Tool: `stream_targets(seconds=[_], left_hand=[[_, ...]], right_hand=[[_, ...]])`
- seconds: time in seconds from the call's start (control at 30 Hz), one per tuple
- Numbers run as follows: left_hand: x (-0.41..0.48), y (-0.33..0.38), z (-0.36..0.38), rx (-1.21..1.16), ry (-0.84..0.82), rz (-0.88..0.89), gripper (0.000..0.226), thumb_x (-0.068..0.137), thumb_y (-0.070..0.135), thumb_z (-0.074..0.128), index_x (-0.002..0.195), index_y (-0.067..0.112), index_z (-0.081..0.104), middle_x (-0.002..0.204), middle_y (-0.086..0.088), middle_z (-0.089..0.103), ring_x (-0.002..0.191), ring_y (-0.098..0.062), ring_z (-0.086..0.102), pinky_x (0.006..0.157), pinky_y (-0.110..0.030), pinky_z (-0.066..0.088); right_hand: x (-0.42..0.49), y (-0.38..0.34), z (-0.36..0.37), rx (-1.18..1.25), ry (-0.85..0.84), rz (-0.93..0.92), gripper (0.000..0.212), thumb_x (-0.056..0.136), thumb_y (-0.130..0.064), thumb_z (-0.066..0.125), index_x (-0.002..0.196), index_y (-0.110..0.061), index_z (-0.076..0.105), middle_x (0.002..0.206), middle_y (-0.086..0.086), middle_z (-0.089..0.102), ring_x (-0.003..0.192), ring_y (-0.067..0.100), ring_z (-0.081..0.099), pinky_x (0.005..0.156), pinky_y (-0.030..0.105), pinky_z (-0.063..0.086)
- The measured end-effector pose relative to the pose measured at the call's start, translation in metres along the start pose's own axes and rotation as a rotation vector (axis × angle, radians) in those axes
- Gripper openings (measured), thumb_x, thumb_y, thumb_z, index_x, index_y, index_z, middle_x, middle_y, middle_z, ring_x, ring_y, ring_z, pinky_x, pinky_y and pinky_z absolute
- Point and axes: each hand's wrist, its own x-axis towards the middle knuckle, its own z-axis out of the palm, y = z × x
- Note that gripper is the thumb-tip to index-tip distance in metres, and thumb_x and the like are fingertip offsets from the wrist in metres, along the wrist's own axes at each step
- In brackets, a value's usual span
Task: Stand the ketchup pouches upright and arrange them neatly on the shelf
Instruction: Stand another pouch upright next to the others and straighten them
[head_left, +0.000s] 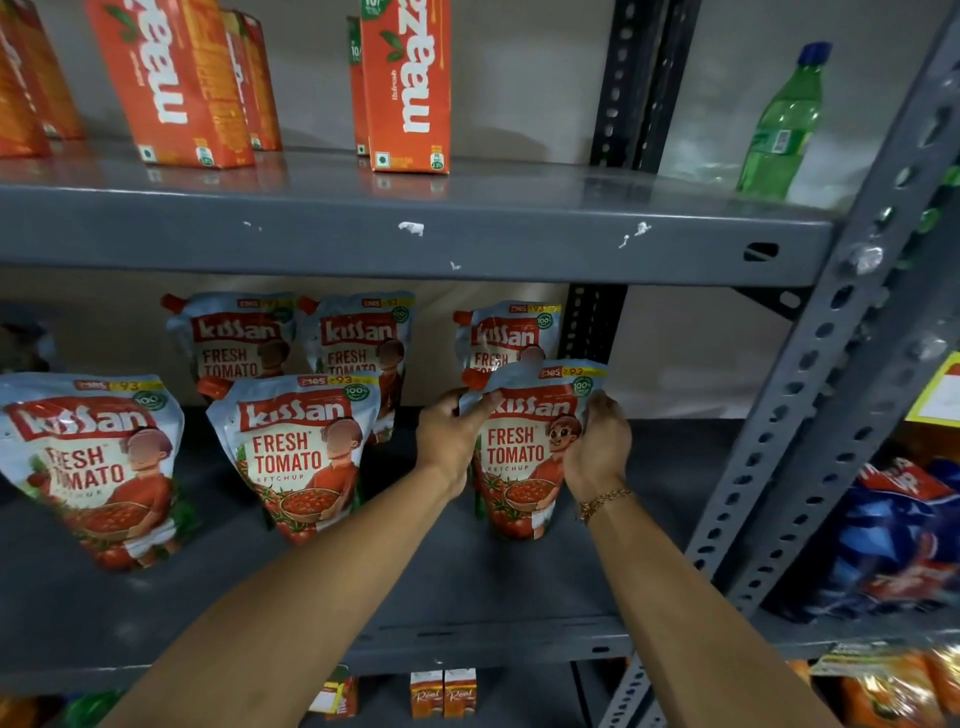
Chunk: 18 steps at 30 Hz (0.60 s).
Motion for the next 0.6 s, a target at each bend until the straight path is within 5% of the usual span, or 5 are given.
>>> stream_targets(seconds=[0.13, 0.27, 0.43, 0.5, 0.6], left_hand=[[0.000, -0.003, -0.004, 0.052, 0.016, 0.022, 0.008, 0.081, 0.018, 0.071, 0.086, 0.013, 0.067, 0.088, -0.003, 0.071, 0.083, -0.019, 0.069, 0.067, -0.021, 0.055], [-0.007, -0.010, -0.016, 0.256, 0.119, 0.151, 0.038, 0.074, 0.028, 0.077, 0.103, 0.005, 0.067, 0.099, -0.002, 0.072, 0.093, -0.017, 0.068, 0.083, -0.029, 0.056], [-0.037, -0.020, -0.057, 0.319, 0.431, 0.306, 0.016, 0.089, 0.028, 0.060, 0.074, 0.024, 0.054, 0.073, -0.002, 0.062, 0.072, -0.019, 0.060, 0.069, -0.025, 0.045], [-0.041, -0.026, -0.083, 0.295, 0.581, 0.326, 0.025, 0.094, 0.026, 0.051, 0.071, 0.018, 0.048, 0.067, -0.003, 0.053, 0.065, -0.018, 0.051, 0.065, -0.020, 0.041], [-0.047, -0.026, -0.114, 0.285, 0.755, 0.318, 0.024, 0.095, 0.023, 0.049, 0.080, 0.004, 0.046, 0.080, -0.009, 0.054, 0.074, -0.021, 0.052, 0.069, -0.018, 0.044]], right_hand=[[-0.003, 0.006, 0.002, -0.018, 0.060, 0.019, 0.021, 0.097, -0.013, 0.041, 0.081, -0.011, 0.055, 0.065, 0.000, 0.066, 0.054, 0.010, 0.064, 0.047, 0.021, 0.051], [-0.004, 0.015, 0.007, -0.111, 0.310, 0.019, 0.026, 0.095, -0.026, 0.045, 0.109, -0.007, 0.054, 0.091, 0.009, 0.066, 0.070, 0.018, 0.065, 0.056, 0.029, 0.052], [-0.047, 0.044, 0.016, -0.318, 0.631, 0.216, 0.052, 0.091, -0.047, 0.038, 0.129, -0.011, 0.040, 0.139, 0.016, 0.036, 0.128, 0.034, 0.039, 0.102, 0.046, 0.043], [-0.071, 0.062, 0.033, -0.292, 0.604, 0.240, 0.045, 0.093, -0.038, 0.043, 0.126, -0.008, 0.040, 0.134, 0.017, 0.041, 0.125, 0.032, 0.042, 0.102, 0.045, 0.042], [-0.098, 0.092, 0.064, -0.046, 0.259, 0.156, 0.005, 0.091, -0.012, 0.047, 0.089, -0.016, 0.048, 0.085, 0.002, 0.050, 0.079, 0.013, 0.049, 0.073, 0.027, 0.041]])
